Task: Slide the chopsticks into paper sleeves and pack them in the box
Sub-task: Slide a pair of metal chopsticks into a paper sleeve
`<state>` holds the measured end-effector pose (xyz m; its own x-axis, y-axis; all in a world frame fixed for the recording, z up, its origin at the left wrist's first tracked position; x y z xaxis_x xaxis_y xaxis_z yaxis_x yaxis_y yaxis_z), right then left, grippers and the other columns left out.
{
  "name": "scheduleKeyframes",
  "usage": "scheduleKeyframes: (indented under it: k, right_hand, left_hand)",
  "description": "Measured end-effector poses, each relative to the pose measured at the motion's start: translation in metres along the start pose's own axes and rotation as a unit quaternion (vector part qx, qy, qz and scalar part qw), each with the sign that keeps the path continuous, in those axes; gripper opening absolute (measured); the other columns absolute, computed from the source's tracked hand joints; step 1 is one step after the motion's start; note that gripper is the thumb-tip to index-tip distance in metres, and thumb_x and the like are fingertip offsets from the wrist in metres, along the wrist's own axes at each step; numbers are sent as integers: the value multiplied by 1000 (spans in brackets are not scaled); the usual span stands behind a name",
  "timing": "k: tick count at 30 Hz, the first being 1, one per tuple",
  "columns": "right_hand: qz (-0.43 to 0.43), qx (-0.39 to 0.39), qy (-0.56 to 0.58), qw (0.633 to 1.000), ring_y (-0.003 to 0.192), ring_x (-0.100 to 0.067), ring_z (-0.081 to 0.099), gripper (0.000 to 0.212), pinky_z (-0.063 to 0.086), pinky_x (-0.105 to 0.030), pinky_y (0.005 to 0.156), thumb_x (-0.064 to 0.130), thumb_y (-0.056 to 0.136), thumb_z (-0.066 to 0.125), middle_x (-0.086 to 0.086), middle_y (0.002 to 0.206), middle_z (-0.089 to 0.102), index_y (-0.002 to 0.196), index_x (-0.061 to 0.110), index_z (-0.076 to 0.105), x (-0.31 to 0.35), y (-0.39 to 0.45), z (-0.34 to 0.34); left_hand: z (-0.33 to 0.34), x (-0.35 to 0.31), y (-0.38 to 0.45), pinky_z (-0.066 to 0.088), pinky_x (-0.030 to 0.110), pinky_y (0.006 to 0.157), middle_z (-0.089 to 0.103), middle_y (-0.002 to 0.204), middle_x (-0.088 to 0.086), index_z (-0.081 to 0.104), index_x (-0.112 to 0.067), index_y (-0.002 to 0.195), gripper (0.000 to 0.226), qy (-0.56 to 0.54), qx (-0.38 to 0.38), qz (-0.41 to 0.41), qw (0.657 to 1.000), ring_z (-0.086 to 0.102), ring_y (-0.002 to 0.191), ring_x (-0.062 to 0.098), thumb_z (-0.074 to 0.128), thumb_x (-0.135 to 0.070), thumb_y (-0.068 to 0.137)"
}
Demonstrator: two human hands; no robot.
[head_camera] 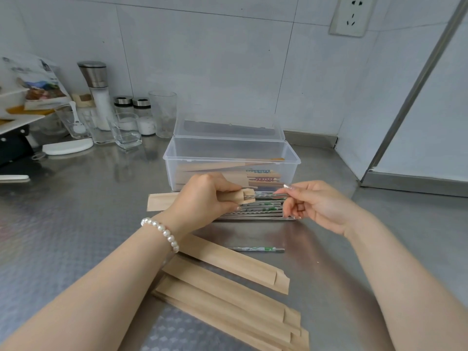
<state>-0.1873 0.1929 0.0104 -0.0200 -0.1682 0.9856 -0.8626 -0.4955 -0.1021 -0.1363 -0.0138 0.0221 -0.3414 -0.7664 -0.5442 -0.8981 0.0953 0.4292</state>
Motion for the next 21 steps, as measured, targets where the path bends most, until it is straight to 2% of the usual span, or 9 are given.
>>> scheduleKeyframes:
  k: [5,10,12,15,18,21]
  right_hand:
    - [-7,24,-29,999,53,-19,46,24,37,-23,52,17,95,43,-9,57,65,90,6,65,2,-2,10]
    - [-8,41,-66,997,49,-13,49,38,36,-24,54,17,95,44,-7,58,68,105,-18,55,3,-2,15]
    - [-9,43,-67,997,49,-12,50,34,36,-24,55,18,95,44,-6,59,68,105,-11,58,4,-2,17]
    - [-5,42,-69,997,53,-12,51,29,37,-23,56,24,96,42,-6,64,70,99,9,66,5,-4,19]
    - [-28,-46,-69,996,59,-10,53,32,38,-20,56,31,96,41,-1,70,70,91,17,69,6,0,7]
    - [-81,-165,-143,972,51,3,50,15,40,-11,56,14,88,59,4,64,64,78,11,70,7,2,-14]
  left_hand:
    - [0,-3,-1,43,23,77,60,80,-8,70,-17,104,41,-1,-2,2,1000,59,80,14,81,-15,65]
    - [-1,-5,-2,39,17,75,60,80,-8,70,-17,104,41,-1,-3,11,1000,58,78,11,81,-15,65]
    - [0,-6,-2,37,14,73,59,81,-9,70,-16,105,41,1,0,15,1000,57,78,10,81,-16,65]
    - [0,-7,-1,34,4,70,59,81,-9,69,-16,106,42,3,4,17,1000,55,77,8,81,-16,65]
    - [0,-6,-1,33,2,70,59,80,-10,70,-17,105,42,2,3,11,1000,56,77,8,81,-16,65]
    - [0,-4,-1,37,14,73,59,80,-11,70,-17,105,43,7,2,5,1000,56,78,9,82,-17,64]
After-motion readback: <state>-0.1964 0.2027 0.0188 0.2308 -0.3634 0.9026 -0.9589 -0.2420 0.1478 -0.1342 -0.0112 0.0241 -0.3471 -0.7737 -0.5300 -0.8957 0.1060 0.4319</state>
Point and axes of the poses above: each hand's wrist, its own y-axis towards the middle knuckle, its own z-axis out of the palm, x = y × z, the point moved 4 cm from there along y, towards the middle knuckle
